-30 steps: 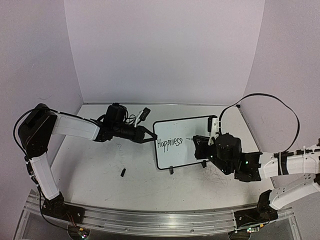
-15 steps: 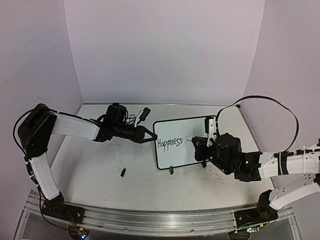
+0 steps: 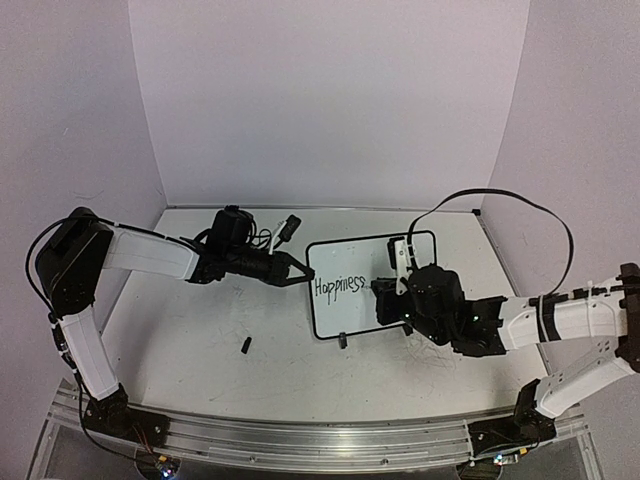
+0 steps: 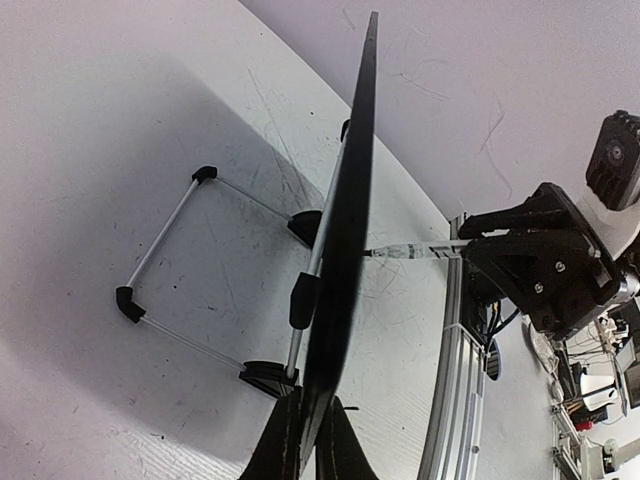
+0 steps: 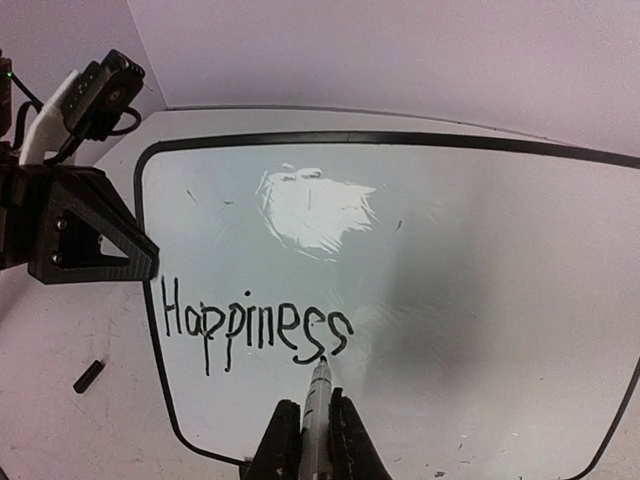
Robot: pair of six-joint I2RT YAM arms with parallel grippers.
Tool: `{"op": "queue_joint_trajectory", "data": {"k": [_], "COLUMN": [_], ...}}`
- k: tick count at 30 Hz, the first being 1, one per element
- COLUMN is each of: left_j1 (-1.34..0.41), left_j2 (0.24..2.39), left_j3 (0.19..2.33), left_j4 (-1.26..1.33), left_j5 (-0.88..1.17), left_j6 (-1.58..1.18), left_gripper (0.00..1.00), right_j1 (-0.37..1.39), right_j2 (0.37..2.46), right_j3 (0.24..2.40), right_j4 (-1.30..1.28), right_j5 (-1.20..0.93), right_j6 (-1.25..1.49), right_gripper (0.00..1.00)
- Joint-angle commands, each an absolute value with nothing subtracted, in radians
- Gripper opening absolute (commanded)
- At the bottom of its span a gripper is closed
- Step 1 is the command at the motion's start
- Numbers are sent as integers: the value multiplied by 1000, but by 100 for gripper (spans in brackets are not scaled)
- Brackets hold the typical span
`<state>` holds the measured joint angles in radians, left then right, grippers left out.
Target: Write a sentence on the whiteboard
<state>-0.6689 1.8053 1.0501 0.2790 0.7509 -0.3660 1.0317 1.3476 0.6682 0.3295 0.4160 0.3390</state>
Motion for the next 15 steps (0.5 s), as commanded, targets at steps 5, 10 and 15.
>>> {"op": "queue_joint_trajectory", "data": {"k": [5, 10, 15], "left_j1": [-673, -673, -673], "left_j2": [1764, 1765, 1764], "left_j3": [1049, 1049, 1049], "left_j4": [249, 247, 244], "left_j5": [759, 756, 756], "left_j6": [-370, -370, -368], "left_gripper": [0, 0, 0], "right_j1": [1028, 1029, 1030], "right_j2": [1355, 1361, 1390], "right_j3": [701, 704, 739], "right_j4": [319, 319, 321], "right_j5": [492, 527, 527], "right_j6": [367, 378, 371], "right_gripper": [0, 0, 0]}}
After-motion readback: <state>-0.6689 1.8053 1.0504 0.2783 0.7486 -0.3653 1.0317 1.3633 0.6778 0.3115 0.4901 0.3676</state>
